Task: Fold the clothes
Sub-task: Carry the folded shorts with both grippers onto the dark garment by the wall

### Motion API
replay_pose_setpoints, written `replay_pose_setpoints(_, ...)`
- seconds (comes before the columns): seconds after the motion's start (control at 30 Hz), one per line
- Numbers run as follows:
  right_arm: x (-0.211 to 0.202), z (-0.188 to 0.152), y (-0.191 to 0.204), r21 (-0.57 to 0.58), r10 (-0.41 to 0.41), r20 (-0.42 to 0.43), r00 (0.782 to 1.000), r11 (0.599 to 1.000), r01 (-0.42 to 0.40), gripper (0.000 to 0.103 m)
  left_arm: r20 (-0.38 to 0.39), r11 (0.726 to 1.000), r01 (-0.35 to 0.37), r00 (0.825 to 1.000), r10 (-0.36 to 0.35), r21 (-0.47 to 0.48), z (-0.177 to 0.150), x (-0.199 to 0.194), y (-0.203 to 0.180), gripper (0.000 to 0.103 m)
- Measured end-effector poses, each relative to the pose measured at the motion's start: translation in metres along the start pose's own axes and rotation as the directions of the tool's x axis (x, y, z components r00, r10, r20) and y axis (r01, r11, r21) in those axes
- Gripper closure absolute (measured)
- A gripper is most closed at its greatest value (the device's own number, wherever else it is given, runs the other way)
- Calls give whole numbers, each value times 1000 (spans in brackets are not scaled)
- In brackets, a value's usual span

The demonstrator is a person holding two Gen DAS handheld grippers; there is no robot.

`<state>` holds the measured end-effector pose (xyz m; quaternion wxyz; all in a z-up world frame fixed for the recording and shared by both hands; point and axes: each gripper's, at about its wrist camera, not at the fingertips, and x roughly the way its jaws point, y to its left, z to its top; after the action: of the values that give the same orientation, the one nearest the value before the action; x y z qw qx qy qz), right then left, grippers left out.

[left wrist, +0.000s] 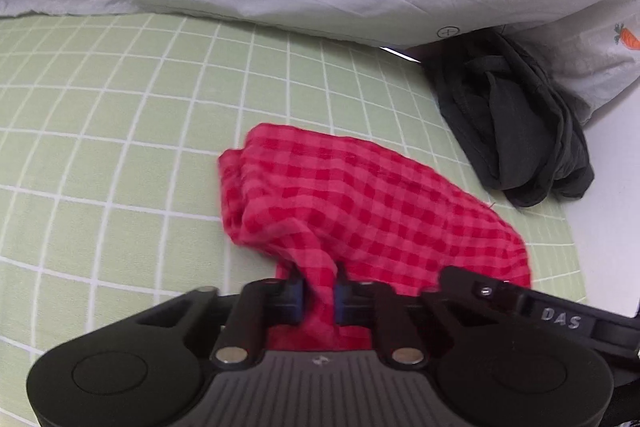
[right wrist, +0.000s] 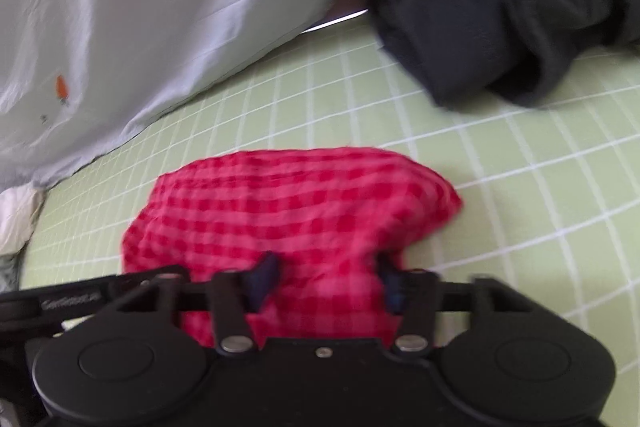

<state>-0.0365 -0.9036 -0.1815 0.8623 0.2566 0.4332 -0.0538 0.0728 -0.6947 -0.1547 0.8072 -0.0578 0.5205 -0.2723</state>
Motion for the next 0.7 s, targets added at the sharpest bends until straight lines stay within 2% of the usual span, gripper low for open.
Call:
replay_pose_setpoints(0.1, -1, 4, 4, -24, 23, -7, 1000, 999, -23, 92, 9, 999, 27, 1000, -28, 37, 1, -1, -17, 95)
replay_pose_setpoints(0.17, -8, 8, 5, -42, 31, 5, 1000, 999, -30, 95, 20, 997, 45, 999, -46, 70, 5, -4, -32, 96)
replay_pose_setpoints(0.23, -29, 16, 0, -29, 35, 51, 998, 999, -34, 96, 37, 991, 95, 994, -99, 92, 15, -9, -51, 96)
replay_pose_setpoints(0.3, -56, 28, -9, -22, 35, 111, 993, 999, -32, 96, 59, 981, 160, 984, -167, 106, 27, -15, -73, 97)
replay_pose_setpoints(0.37, -86, 49, -20, -51, 17, 189, 982, 999, -7, 96, 102, 963, 225, 965, -242, 149, 44, -22, -103, 97)
replay_pose_setpoints(0.43, -116, 74, -31, -95, -5, 277, 961, 995, 33, 96, 145, 937, 290, 936, -320, 196, 64, -26, -135, 97)
replay_pose_setpoints(0.53, -160, 112, -47, -154, -29, 404, 914, 983, 100, 96, 211, 892, 367, 881, -424, 263, 99, -26, -181, 96)
replay_pose_setpoints(0.63, -172, 163, -75, -169, -52, 483, 874, 974, 151, 94, 280, 892, 323, 867, -413, 317, 129, -8, -220, 91)
replay_pose_setpoints(0.67, -168, 178, -87, -151, -75, 509, 858, 973, 175, 86, 277, 909, 290, 885, -373, 298, 134, 4, -222, 85)
replay_pose_setpoints(0.7, -161, 191, -99, -141, -90, 525, 846, 972, 190, 70, 274, 926, 256, 903, -332, 279, 139, 16, -223, 75)
